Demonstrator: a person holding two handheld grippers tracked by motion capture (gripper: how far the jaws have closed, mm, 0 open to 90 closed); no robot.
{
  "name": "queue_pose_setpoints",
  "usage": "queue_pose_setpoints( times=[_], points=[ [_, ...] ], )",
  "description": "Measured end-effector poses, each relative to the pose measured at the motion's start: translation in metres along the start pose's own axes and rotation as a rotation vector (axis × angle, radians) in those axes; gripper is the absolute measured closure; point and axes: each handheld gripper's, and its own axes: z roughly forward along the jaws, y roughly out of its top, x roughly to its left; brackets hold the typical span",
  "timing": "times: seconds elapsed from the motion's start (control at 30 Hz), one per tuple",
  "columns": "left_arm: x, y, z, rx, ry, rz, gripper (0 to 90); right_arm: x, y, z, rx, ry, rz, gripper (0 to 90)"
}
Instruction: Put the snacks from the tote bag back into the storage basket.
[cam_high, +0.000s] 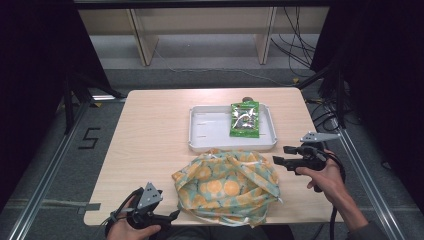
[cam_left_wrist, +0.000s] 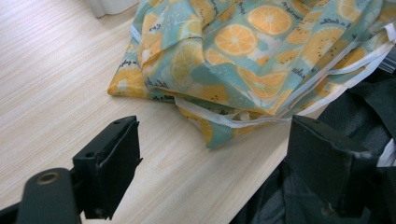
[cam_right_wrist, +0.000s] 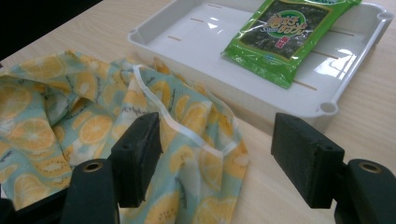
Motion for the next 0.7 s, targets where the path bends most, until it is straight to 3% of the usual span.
queue_pose_setpoints(
  times=[0.17,0.23,0.27,0.33,0.37,0.43,0.5,0.53,0.57,0.6,0.7],
  points=[
    [0.000,0.000,0.000,-0.002,-0.003,0.002,16.9,0.002,-0.007,-0.002,-0.005,-0.001,0.023,32.6],
    [-0.002,0.000,0.002,-0.022,-0.004,-0.023,16.9,0.004,-0.010,-0.005,0.027,0.001,0.042,32.4],
    [0.000,0.000,0.001,-0.003,-0.002,-0.001,16.9,0.004,-0.011,-0.004,0.022,0.001,0.044,32.2],
    [0.000,0.000,0.000,0.000,0.000,0.003,16.9,0.004,-0.015,-0.003,0.023,0.002,0.036,32.1],
    [0.000,0.000,0.000,-0.001,-0.001,0.001,16.9,0.002,-0.016,-0.004,0.026,-0.012,-0.007,31.9],
    [0.000,0.000,0.000,-0.001,0.000,0.003,16.9,0.005,-0.019,-0.004,0.042,-0.005,0.029,31.5],
    [0.000,0.000,0.000,-0.002,-0.001,0.001,16.9,0.005,-0.020,-0.004,0.037,-0.007,0.024,30.9],
    [-0.001,0.000,0.001,-0.008,-0.002,-0.006,16.9,0.003,-0.020,-0.004,0.036,-0.022,-0.007,30.7],
    [-0.002,0.000,0.002,-0.025,-0.004,-0.021,16.9,0.003,-0.021,-0.005,0.035,-0.031,-0.003,30.7],
    [-0.002,0.000,0.001,-0.018,-0.002,-0.018,16.9,0.007,-0.024,-0.006,0.039,-0.012,0.029,30.7],
    [-0.001,0.000,0.000,-0.002,-0.002,-0.001,16.9,0.006,-0.025,-0.007,0.041,-0.004,0.011,30.4]
  ],
)
